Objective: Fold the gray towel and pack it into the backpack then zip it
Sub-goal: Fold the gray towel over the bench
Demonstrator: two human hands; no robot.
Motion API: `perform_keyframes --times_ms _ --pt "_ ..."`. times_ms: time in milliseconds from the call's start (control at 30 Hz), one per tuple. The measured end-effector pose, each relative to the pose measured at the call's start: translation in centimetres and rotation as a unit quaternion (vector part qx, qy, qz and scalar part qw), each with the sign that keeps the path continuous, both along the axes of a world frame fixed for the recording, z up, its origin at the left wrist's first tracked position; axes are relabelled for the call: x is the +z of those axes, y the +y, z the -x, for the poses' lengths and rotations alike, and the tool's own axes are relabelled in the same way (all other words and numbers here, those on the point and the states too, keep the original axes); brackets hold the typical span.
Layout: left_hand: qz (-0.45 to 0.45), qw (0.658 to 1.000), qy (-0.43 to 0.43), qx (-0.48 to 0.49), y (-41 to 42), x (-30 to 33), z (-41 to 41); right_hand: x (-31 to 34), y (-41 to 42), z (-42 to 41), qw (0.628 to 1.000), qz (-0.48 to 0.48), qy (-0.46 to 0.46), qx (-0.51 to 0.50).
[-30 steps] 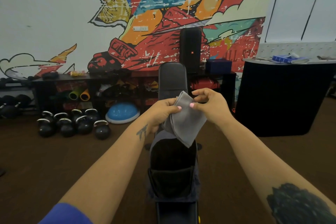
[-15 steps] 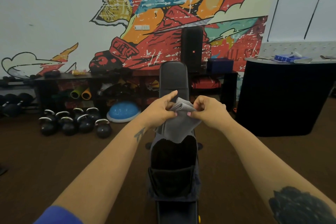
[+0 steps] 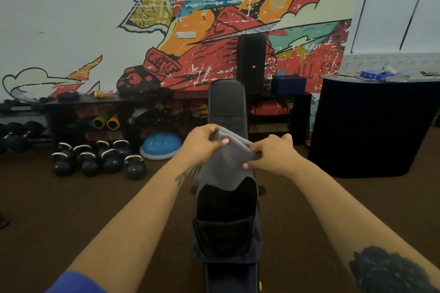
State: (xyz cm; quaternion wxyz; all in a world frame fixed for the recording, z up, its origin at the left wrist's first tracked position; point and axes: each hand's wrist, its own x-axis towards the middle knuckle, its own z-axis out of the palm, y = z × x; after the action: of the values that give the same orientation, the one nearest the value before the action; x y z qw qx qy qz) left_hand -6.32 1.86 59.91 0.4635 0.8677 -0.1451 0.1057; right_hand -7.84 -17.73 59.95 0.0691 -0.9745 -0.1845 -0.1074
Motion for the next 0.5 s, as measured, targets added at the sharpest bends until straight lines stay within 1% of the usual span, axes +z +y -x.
perform_keyframes --times_ms 100,167,200,333,433,500 --pt "0.023 0.999 0.008 0.023 0.2 -0.5 -0.2 -0.1 0.0 0.1 0.999 0.023 -0.029 0.003" --pt "0.026 0.999 0.008 0.039 0.2 -0.8 -0.2 -0.1 0.0 0.2 0.999 0.009 -0.053 0.004" --pt "0.027 0.999 0.005 0.047 0.2 -0.9 -0.3 -0.1 0.0 0.2 0.998 -0.014 -0.053 0.008" --pt "0.031 0.998 -0.002 0.060 0.3 -1.2 -0.2 0.0 -0.4 0.3 0.989 -0.139 -0.010 0.038" --pt "0.033 0.997 -0.023 0.061 0.1 -1.3 0.1 -0.3 -0.5 0.4 0.975 -0.220 -0.003 0.015" --pt "0.041 0.997 -0.040 0.061 -0.3 -1.3 0.3 -0.6 -0.6 0.2 0.959 -0.283 -0.001 -0.005"
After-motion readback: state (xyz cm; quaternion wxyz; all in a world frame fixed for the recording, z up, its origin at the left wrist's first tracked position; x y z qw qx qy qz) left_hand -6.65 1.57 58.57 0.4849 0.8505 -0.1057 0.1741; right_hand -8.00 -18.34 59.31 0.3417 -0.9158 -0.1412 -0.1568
